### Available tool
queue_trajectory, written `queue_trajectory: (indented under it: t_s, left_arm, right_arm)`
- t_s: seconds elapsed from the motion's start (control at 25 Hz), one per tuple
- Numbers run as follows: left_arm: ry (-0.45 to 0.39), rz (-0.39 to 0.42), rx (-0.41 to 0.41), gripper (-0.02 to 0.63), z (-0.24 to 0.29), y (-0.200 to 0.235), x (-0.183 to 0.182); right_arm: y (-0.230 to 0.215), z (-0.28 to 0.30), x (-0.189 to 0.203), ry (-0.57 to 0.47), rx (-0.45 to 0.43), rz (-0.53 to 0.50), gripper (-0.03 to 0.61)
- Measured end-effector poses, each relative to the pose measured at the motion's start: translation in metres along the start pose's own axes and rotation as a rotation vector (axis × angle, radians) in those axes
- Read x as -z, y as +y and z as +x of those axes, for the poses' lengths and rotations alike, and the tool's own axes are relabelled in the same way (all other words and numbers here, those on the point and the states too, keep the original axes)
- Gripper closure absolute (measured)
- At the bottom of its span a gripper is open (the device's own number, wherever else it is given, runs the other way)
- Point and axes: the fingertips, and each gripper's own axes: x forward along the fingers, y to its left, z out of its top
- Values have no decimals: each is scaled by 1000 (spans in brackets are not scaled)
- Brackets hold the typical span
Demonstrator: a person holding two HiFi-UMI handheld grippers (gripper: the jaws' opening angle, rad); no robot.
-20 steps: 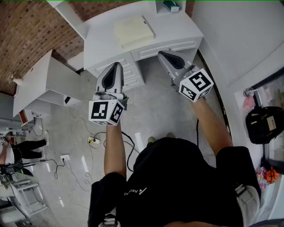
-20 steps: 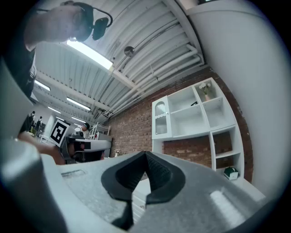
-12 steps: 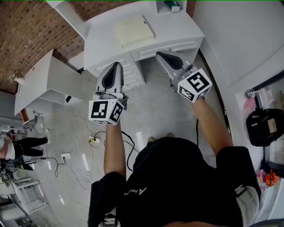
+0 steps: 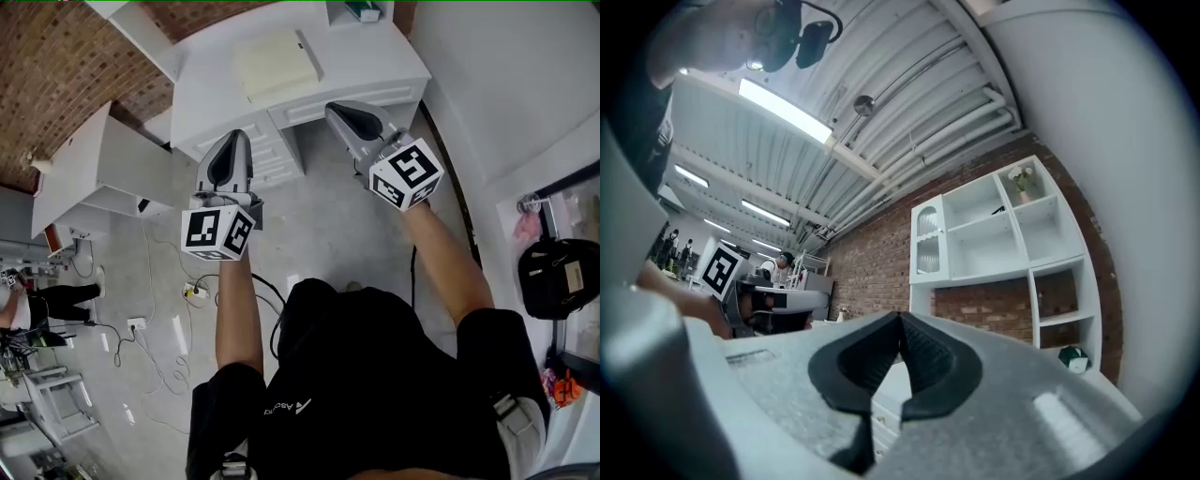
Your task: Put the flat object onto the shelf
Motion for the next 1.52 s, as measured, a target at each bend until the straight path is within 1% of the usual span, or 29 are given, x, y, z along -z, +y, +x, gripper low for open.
queue_trajectory:
  t_s: [0.24,0.44,0.6,0.72,0.92,1.16,1.28,1.52]
  left_arm:
    - [13,-4,-29,615,17,10,12]
    - [12,-13,-45,615,39,38,24]
    - [16,-20,-49,615,68,69,41]
    - [24,-36,-57,615,92,100,54]
    - [64,-68,-53,614,130,149,79]
    - [101,-110,-36,611,171,198,105]
    - [126,-134,-34,597,189,217,121]
    - [202,-182,-30,530,221,256,156]
  right_arm:
    - [-20,9,15,28,1,10,577]
    - [-37,35,33,57,6,12,575]
    - [-62,66,49,77,24,9,566]
    - [-82,95,64,96,35,11,555]
    - [-113,141,94,135,69,33,528]
    - [-149,186,126,175,113,69,482]
    - [-164,204,140,194,133,80,462]
    - [-191,242,170,245,160,108,428]
